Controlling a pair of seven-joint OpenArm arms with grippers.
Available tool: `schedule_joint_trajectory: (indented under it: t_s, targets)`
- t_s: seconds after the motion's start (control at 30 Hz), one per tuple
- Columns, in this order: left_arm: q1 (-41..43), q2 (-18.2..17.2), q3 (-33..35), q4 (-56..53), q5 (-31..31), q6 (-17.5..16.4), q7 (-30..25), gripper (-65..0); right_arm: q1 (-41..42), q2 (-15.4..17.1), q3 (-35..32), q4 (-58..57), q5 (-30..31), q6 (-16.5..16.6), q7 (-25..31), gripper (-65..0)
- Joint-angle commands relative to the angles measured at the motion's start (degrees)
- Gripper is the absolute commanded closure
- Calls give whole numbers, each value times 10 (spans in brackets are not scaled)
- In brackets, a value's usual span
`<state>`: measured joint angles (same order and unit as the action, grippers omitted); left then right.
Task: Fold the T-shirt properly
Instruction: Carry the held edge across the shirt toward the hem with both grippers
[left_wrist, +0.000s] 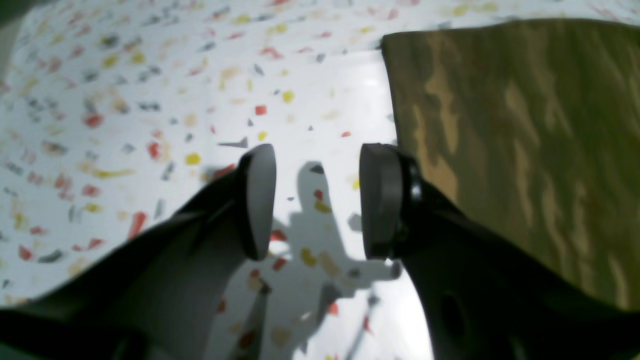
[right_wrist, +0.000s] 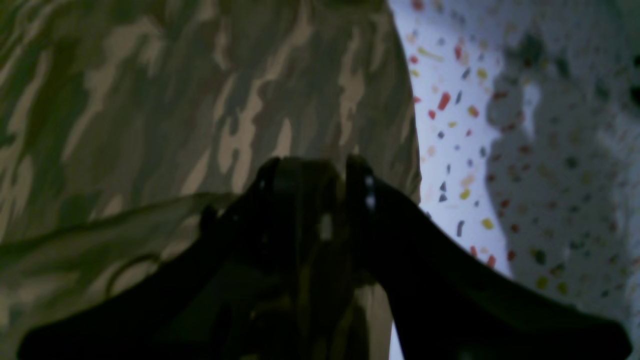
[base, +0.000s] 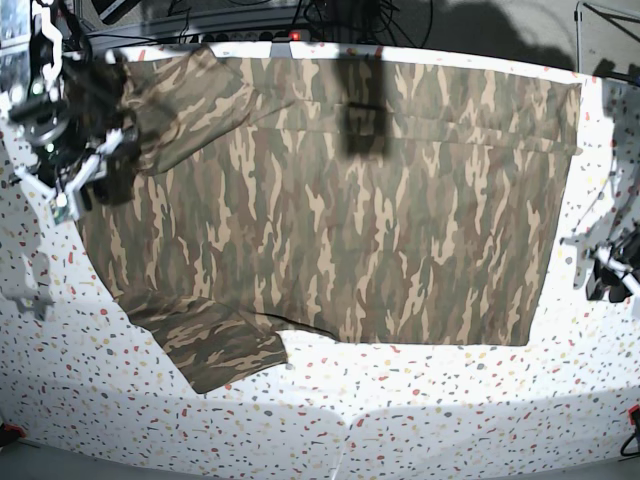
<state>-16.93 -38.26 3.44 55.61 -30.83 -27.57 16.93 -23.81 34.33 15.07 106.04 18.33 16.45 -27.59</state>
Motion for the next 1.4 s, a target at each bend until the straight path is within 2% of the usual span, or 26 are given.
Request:
schedule_joint_trajectory:
  t_s: [0.0, 0.1, 0.23, 0.4, 0.5, 0.57, 0.67, 0.73, 0.83, 0.9, 1.03, 1.23, 1.37]
  targets:
    - [-30, -2, -2, -17, -7, -1, -11, -264, 19, 5, 5, -3, 10, 4, 13, -162]
    - [-85, 24, -2, -96, -7, -8, -12, -264, 70, -4, 0, -52, 31, 29, 12, -162]
    - [-139, 46, -2, -157, -7, -49, -12, -264, 148, -4, -39, -116, 36, 32, -13, -162]
    - [-158, 66, -2, -171, -4, -51, -12, -264, 288, -11, -125, -191, 26, 32, -81, -162]
    - [-158, 78, -2, -171, 24, -51, -11, -264, 388, -25, -154, -234, 37, 32, -139, -162]
    - [-158, 89, -2, -171, 54, -50, -10, -264, 437, -32, -165, -272, 50, 33, -146, -162]
    - [-158, 99, -2, -172, 59, -50, -23, -264, 496, -47, -174, -336, 56, 37, -146, -162]
    - [-163, 102, -2, -180, 60, -50, -41, -264, 526, -57, -175, -376, 72, 55, -159, -162]
    - [-184, 113, -2, -217, 90, -42, -73, -264, 557, -69, -174, -419, 93, 74, -183, -162]
    - [-202, 123, -2, -257, 105, -15, -99, -264, 563, -74, -175, -422, 94, 83, -192, -162]
    - [-240, 137, -2, -348, 133, -13, -152, -264, 567, -75, -175, -422, 101, 87, -196, -162]
    - [-294, 163, -2, -444, 205, -14, -158, -260, 568, -75, -174, -422, 104, 87, -200, -162]
    - [-294, 167, -2, -459, 210, -14, -172, -260, 572, -75, -174, -422, 104, 87, -212, -162]
